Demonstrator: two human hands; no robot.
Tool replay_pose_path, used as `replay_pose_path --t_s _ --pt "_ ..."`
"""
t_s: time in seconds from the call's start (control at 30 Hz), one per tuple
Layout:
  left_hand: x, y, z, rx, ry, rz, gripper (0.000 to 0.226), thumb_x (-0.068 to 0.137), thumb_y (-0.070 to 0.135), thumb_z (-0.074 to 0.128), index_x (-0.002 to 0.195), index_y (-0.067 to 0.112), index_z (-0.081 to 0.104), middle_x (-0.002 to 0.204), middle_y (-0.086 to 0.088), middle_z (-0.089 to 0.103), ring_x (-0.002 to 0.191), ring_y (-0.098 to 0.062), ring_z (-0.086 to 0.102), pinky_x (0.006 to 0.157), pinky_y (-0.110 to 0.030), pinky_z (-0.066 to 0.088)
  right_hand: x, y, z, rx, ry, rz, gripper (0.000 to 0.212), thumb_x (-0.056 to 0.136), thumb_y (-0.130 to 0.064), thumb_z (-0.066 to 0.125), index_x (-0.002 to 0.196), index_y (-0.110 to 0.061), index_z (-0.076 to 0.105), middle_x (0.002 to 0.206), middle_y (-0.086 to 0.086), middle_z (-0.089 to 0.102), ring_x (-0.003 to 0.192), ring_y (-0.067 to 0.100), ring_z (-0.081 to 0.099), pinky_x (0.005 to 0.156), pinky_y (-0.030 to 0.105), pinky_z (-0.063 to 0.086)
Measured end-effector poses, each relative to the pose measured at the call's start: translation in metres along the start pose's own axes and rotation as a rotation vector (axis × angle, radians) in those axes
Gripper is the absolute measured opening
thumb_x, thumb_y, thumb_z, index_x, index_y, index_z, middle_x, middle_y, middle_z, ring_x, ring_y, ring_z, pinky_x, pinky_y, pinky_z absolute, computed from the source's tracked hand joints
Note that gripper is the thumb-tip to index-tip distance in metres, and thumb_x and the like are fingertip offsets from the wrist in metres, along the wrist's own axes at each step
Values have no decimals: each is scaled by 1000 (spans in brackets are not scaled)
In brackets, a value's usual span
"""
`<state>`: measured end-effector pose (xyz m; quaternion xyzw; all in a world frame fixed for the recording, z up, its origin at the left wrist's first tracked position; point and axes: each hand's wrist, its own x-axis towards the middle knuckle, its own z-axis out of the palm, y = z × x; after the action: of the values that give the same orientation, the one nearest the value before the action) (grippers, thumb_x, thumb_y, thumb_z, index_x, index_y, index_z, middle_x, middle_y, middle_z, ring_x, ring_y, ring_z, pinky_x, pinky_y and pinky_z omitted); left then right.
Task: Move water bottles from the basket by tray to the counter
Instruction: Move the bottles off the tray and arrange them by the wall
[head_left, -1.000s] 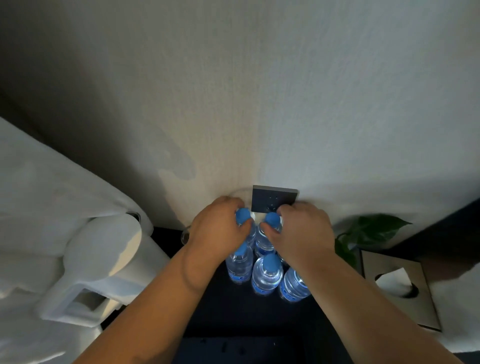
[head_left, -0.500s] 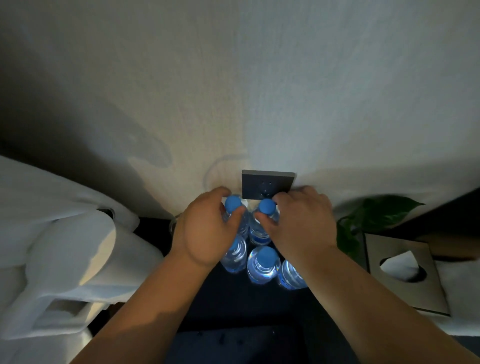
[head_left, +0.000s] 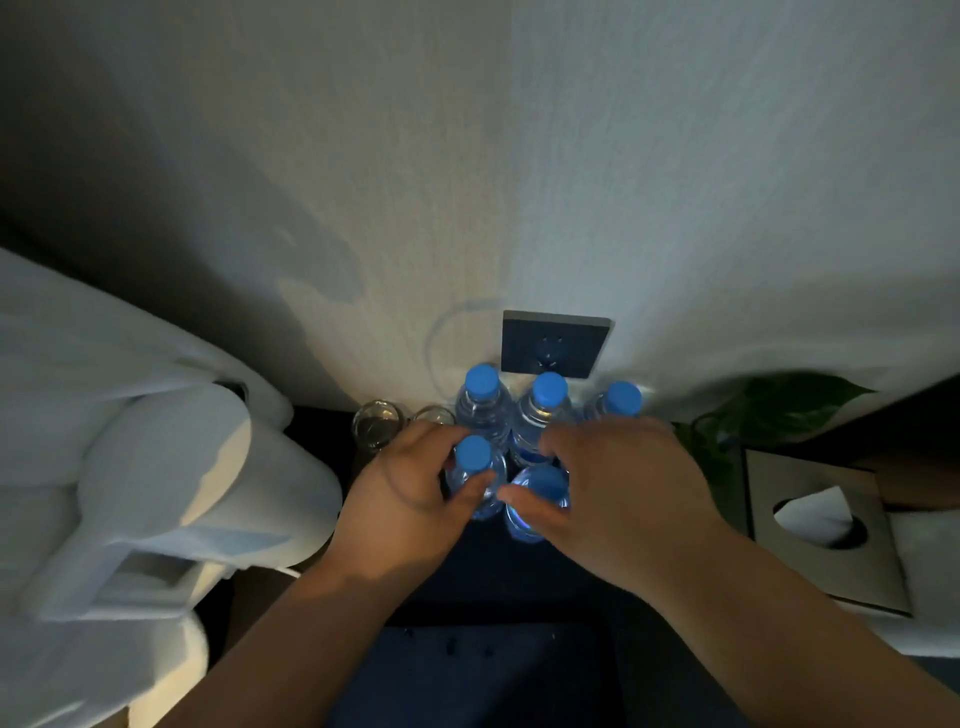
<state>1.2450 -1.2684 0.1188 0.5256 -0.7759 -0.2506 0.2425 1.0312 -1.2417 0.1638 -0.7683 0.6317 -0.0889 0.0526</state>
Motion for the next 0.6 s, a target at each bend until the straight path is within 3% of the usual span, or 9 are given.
replay_pose_path --t_s 0.1,0.23,0.3,0.43,0.6 --pt "2 1 2 -15 18 -7 18 83 23 80 97 24 69 82 14 57 78 -5 53 68 -17 41 -8 -4 -4 4 -108 -36 47 82 -77 53 100 -34 57 78 -10 65 72 13 63 73 33 50" --pt "0 3 2 -15 -1 9 14 80 19 79 88 21 68 77 10 60 74 -11 56 65 -26 47 -11 -4 -5 41 -124 -37 26 90 -53 58 103 -31 61 75 -8 62 70 12 59 68 29 41" --pt "-6 4 0 -16 3 34 14 79 20 79 84 24 67 74 14 58 73 -7 55 64 -15 42 -16 -6 -3 53 -123 -38 22 89 -49 60 98 -30 63 72 -8 62 68 12 58 68 28 40" --pt "-21 2 -1 -34 4 23 13 77 27 77 85 29 66 75 18 56 73 -6 56 63 -10 38 -26 -11 6 17 -97 -54 27 88 -52 57 97 -28 65 69 -7 59 66 13 56 70 30 39" --pt "-29 1 -6 -40 -15 -5 12 78 30 75 86 30 66 77 13 59 73 -11 58 63 -28 49 -22 -11 6 27 -86 -36 36 85 -66 52 92 -33 62 70 -12 57 69 10 54 80 37 49"
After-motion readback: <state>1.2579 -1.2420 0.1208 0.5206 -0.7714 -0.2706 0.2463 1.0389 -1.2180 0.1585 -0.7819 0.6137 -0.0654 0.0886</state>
